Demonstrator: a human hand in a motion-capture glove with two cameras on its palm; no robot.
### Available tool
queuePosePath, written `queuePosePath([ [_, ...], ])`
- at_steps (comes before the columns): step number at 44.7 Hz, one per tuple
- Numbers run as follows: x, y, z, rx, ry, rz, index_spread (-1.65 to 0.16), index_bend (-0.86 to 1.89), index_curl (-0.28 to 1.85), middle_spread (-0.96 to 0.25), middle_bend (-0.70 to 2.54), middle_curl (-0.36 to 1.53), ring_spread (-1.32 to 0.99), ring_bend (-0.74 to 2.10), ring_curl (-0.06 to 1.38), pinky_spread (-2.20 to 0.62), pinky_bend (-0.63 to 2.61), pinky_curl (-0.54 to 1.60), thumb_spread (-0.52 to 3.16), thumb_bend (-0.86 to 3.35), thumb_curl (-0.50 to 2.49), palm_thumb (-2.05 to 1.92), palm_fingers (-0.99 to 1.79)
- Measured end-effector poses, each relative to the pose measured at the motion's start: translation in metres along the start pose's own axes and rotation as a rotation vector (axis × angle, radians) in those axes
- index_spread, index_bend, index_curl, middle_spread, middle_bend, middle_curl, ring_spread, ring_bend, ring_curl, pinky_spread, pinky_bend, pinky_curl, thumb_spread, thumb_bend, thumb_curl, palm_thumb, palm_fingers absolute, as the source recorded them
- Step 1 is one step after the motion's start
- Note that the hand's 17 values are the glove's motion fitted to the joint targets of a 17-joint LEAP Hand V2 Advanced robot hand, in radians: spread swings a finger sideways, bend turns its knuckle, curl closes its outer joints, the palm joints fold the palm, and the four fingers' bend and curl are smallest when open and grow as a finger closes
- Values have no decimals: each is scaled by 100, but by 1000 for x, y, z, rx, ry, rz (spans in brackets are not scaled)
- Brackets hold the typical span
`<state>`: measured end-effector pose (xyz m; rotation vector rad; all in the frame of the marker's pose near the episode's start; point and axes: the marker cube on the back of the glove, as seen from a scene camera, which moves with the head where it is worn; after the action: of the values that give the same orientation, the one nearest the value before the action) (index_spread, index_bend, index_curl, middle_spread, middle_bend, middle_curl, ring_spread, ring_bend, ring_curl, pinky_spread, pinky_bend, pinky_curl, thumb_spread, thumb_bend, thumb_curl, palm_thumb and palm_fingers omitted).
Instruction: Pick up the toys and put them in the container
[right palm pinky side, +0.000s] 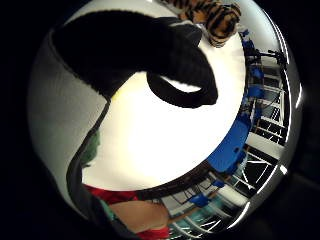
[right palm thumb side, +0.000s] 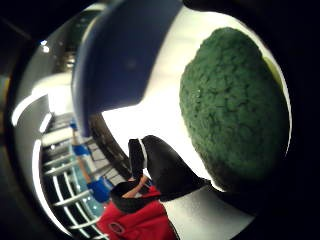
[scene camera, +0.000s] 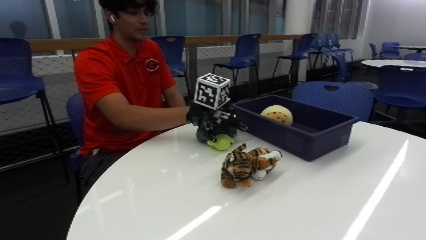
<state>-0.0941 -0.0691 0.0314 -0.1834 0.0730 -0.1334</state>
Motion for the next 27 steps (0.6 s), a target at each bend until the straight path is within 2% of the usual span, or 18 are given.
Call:
queuePosePath([
  [13,6,-6,26,-89,34,20,-35,14,29,-3,12,25,5,20,22,12,123,44,104,-4,25,-3,-11],
  [22,6,-2,26,-77,78,40,-38,18,29,-9,25,28,1,46,28,1,108,38,116,1,29,8,17],
  [27,4,1,25,-41,77,53,-39,27,33,-13,23,29,-10,58,32,-12,100,35,125,6,32,17,39],
])
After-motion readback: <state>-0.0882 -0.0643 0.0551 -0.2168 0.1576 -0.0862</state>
